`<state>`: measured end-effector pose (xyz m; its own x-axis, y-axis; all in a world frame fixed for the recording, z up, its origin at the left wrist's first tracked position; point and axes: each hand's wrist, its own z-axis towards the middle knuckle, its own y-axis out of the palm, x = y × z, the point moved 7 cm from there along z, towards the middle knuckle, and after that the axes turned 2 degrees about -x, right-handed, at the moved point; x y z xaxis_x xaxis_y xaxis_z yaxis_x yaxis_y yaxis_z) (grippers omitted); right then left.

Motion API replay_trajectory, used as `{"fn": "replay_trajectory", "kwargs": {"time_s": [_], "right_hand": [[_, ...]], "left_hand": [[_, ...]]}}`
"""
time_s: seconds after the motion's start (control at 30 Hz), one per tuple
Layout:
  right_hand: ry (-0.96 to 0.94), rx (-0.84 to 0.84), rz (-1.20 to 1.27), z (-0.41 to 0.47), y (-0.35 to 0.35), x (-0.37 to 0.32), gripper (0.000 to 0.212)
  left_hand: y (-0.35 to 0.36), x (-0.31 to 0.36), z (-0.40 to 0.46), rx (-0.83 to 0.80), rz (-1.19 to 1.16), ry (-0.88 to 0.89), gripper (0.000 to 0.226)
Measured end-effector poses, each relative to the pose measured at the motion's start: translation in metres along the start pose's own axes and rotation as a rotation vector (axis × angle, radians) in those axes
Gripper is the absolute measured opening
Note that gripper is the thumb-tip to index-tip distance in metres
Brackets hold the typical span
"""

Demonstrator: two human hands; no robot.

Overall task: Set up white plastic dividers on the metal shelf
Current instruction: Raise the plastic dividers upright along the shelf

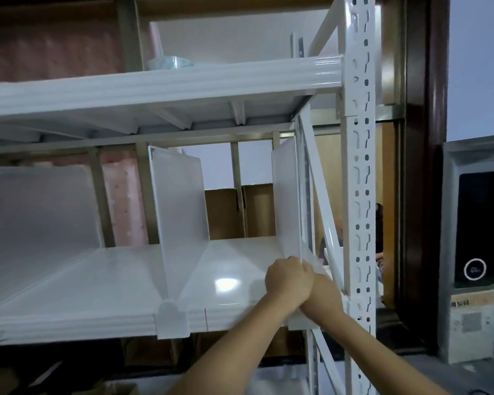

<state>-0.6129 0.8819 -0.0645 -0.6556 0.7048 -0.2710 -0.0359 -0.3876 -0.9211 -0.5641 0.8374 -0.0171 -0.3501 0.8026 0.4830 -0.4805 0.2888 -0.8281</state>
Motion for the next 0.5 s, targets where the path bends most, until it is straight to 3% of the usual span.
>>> {"fn": "replay_trajectory", "kwargs": {"time_s": [0.07,0.1,0.17,0.27,0.37,0.5], "right_hand": [[0.023,0.038,-0.071,0.001,0.002,0.001,0.042],[-0.014,0.131,-0.050,-0.001,0.000,0.001,0.039],[-0.014,0.197,-0.044,-0.012,-0.008,-0.002,0.008],[0.061,0.127,0.014,-0.024,-0.003,-0.003,0.015],[0.177,0.325,0.217,-0.048,-0.017,-0.011,0.005],[0.197,0.682,0.190,-0.100,-0.023,-0.051,0.041]], "left_hand": [[0.005,-0.005,-0.003,-0.035,-0.025,0.016,0.050],[0.007,-0.007,-0.006,-0.048,-0.031,0.034,0.051],[0.007,-0.011,-0.016,-0.062,-0.032,0.094,0.051],[0.003,-0.022,-0.034,-0.120,-0.038,0.189,0.047],[-0.015,-0.041,-0.056,-0.169,0.006,0.318,0.037],[-0.062,-0.092,-0.091,-0.091,0.126,0.477,0.031]]}}
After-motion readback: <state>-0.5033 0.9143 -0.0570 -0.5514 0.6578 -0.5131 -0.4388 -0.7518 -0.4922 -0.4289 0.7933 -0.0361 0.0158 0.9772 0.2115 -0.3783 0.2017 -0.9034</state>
